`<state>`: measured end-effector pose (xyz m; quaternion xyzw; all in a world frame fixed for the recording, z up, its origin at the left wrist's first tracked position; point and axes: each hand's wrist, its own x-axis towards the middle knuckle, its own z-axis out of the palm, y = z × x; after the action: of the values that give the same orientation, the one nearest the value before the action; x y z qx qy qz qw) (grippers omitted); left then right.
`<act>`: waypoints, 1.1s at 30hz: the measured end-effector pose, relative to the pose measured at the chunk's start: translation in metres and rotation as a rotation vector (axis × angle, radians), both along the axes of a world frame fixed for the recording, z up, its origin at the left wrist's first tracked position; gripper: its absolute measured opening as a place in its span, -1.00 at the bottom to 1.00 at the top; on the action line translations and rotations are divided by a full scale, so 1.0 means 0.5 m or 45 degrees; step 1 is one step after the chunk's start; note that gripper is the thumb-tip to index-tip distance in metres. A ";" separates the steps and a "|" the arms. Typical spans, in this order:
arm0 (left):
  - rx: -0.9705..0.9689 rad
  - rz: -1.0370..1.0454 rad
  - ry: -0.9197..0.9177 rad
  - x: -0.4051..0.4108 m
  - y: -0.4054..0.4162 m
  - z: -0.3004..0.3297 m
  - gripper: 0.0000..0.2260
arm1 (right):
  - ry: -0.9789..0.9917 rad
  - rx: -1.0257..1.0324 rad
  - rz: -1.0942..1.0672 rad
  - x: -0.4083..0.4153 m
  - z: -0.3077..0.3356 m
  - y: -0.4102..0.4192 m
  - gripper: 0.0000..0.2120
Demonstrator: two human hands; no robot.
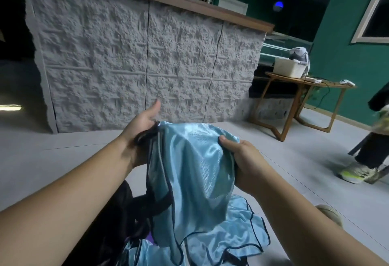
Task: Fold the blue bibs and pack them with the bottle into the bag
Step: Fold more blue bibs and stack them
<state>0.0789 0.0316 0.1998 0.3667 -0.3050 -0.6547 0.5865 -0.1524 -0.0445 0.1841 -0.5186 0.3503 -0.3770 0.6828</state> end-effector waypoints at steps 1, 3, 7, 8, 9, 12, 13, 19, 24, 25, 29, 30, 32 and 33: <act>-0.008 0.029 0.111 0.000 -0.007 -0.005 -0.01 | -0.026 0.016 -0.027 0.001 0.001 -0.002 -0.78; -0.042 0.122 0.236 0.000 -0.014 -0.014 0.05 | -0.040 0.021 -0.065 0.000 0.002 -0.006 -0.75; 0.004 0.028 -0.264 -0.015 -0.001 -0.014 -0.18 | -0.028 0.018 -0.140 -0.008 0.003 -0.011 -0.73; 0.067 0.028 -0.473 -0.016 -0.003 -0.018 -0.14 | -0.010 0.020 -0.145 -0.010 0.005 -0.010 -0.73; 0.115 0.044 -0.617 -0.019 -0.006 -0.021 -0.05 | 0.017 0.019 -0.145 -0.011 0.007 -0.009 -0.73; 0.158 0.117 -0.684 -0.034 -0.005 -0.014 0.07 | 0.133 0.001 -0.187 -0.014 0.010 -0.014 -0.70; 0.148 0.180 -0.667 -0.030 -0.008 -0.013 0.04 | 0.178 -0.016 -0.212 -0.016 0.011 -0.018 -0.67; 0.151 0.520 -0.709 -0.021 -0.019 -0.018 -0.59 | 0.306 -0.057 -0.304 -0.012 0.006 -0.026 -0.67; 0.083 0.587 -0.700 -0.019 -0.015 -0.009 -0.75 | 0.089 -0.016 -0.220 -0.007 0.009 -0.032 -0.60; 0.098 0.529 -0.710 -0.017 -0.011 -0.007 -0.76 | 0.082 -0.047 -0.160 -0.008 0.011 -0.032 -0.64; 0.117 0.385 -0.862 -0.010 0.002 0.009 -0.76 | 0.351 -0.348 0.039 -0.020 0.017 -0.040 -0.78; 0.104 0.351 -0.890 -0.008 0.005 0.012 -0.83 | 0.433 -0.421 0.070 -0.023 0.017 -0.040 -0.77; 0.062 0.284 -0.959 -0.006 0.014 0.020 -0.78 | 0.578 -0.552 0.134 -0.026 0.016 -0.037 -0.73; 0.058 0.247 -1.017 -0.003 0.018 0.021 -0.64 | 0.650 -0.614 0.158 -0.027 0.018 -0.034 -0.70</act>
<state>0.0775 0.0406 0.2101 0.6319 -0.4580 -0.4091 0.4728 -0.1658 -0.0613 0.1933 -0.7625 0.3784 -0.2651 0.4528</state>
